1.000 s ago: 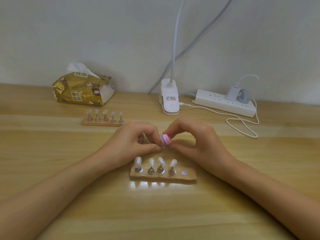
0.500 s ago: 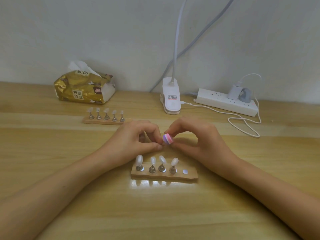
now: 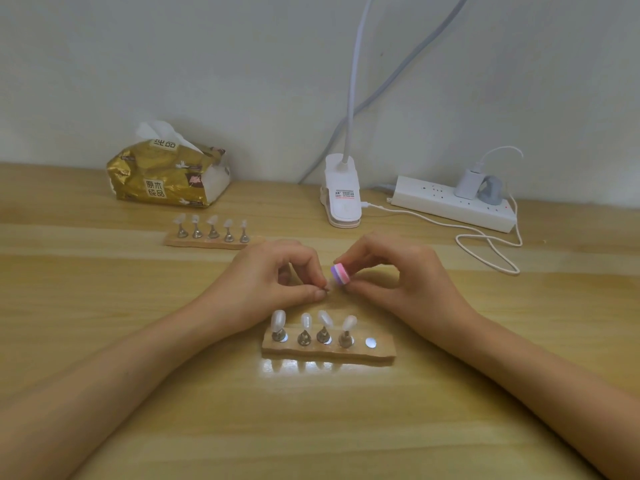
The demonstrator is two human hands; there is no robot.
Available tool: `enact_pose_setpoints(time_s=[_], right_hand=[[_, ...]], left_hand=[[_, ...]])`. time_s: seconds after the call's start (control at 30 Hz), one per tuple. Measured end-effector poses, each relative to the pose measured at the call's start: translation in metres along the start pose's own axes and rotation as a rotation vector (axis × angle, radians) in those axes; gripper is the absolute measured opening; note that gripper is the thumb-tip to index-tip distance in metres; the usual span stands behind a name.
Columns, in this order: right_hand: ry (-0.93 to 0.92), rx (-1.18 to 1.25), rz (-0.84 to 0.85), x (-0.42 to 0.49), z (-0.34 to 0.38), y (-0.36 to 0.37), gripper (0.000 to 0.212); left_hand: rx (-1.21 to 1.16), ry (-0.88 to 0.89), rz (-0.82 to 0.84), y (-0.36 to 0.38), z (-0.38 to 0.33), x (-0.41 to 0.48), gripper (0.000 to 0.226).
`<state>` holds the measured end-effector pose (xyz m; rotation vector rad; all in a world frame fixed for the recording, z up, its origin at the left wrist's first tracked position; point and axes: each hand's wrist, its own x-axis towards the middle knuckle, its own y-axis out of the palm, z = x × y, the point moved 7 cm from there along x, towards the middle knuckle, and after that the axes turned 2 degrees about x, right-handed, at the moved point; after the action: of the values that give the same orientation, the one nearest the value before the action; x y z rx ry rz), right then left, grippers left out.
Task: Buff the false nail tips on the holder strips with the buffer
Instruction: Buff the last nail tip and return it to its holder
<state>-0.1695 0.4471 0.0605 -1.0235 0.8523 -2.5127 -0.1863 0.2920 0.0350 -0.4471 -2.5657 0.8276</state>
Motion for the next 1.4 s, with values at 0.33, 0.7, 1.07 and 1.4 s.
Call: enact_pose_setpoints(time_s=[0.33, 0.7, 1.07, 1.4], right_hand=[[-0.095, -0.068, -0.014, 0.0011, 0.0047, -0.0004, 0.008], [-0.027, -0.024, 0.001, 0.0015, -0.0002, 0.0013, 0.008], [-0.063, -0.039, 0.025, 0.0014, 0.0036, 0.0045, 0.009], [-0.055, -0.029, 0.003, 0.0006, 0.0017, 0.0007, 0.011]], left_hand=[[0.014, 0.008, -0.011, -0.0003, 0.0007, 0.0005, 0.013], [-0.011, 0.009, -0.002, 0.0001, 0.0005, 0.0007, 0.015], [0.014, 0.016, -0.007, -0.0008, 0.0009, 0.0007, 0.014], [-0.008, 0.025, 0.009, 0.0007, 0.0003, 0.0003, 0.014]])
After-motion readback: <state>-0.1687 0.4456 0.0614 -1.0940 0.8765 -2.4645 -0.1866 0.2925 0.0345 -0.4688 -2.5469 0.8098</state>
